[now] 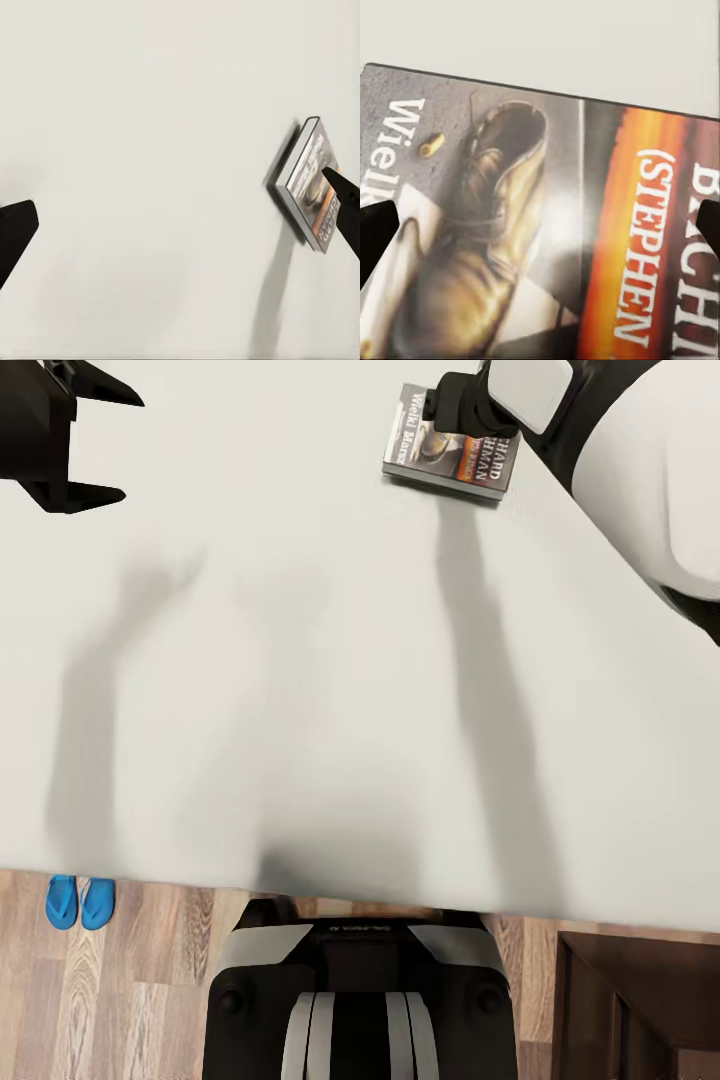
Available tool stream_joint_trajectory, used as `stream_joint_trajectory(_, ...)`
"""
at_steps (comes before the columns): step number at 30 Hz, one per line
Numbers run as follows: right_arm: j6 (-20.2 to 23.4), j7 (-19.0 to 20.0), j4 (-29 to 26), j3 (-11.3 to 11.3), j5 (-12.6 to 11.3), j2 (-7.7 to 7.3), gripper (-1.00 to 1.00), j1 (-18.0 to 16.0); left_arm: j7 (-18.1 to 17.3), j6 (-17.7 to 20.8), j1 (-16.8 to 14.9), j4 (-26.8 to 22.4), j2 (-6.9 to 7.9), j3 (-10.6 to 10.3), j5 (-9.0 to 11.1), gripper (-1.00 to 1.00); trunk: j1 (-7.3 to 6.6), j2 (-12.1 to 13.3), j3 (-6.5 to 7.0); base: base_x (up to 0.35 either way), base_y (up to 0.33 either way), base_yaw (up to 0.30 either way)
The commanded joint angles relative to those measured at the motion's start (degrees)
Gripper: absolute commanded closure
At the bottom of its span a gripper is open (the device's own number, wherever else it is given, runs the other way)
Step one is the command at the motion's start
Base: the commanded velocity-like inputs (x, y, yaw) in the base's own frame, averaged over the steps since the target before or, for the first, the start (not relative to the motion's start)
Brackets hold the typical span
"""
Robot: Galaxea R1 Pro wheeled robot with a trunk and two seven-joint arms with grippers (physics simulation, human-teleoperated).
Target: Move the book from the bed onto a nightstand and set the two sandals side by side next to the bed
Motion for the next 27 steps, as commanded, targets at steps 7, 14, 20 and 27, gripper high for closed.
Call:
stream_joint_trajectory(7,0.34,-0.16,0.52,-1.50,0.35,0.06,-1.00,0.67,0.39,0.32,-0.06,-0.02,-0.03,-0.02,0.29,-1.00,0.00,-0.01,-0.03,-0.031,-0.006,0.000)
stream_joint_trajectory(14,0.34,-0.21,0.39,-1.50,0.30,0.06,-1.00,0.25,0.39,0.32,-0.06,-0.02,-0.06,-0.02,0.29,-1.00,0.00,-0.01,-0.03,-0.005,-0.001,0.000)
stream_joint_trajectory(20,0.37,-0.25,0.06,-1.44,0.24,0.06,-1.00,-1.63,0.39,0.32,-0.06,-0.02,-0.06,-0.02,0.29,-1.00,0.00,-0.01,-0.03,0.000,0.000,0.000)
stream_joint_trajectory(27,1.08,-0.30,-0.11,-1.42,0.23,0.06,-1.00,-4.74,0.32,0.32,-0.06,-0.02,-0.07,-0.02,0.29,-1.00,0.00,-0.01,-0.03,0.000,0.000,0.000)
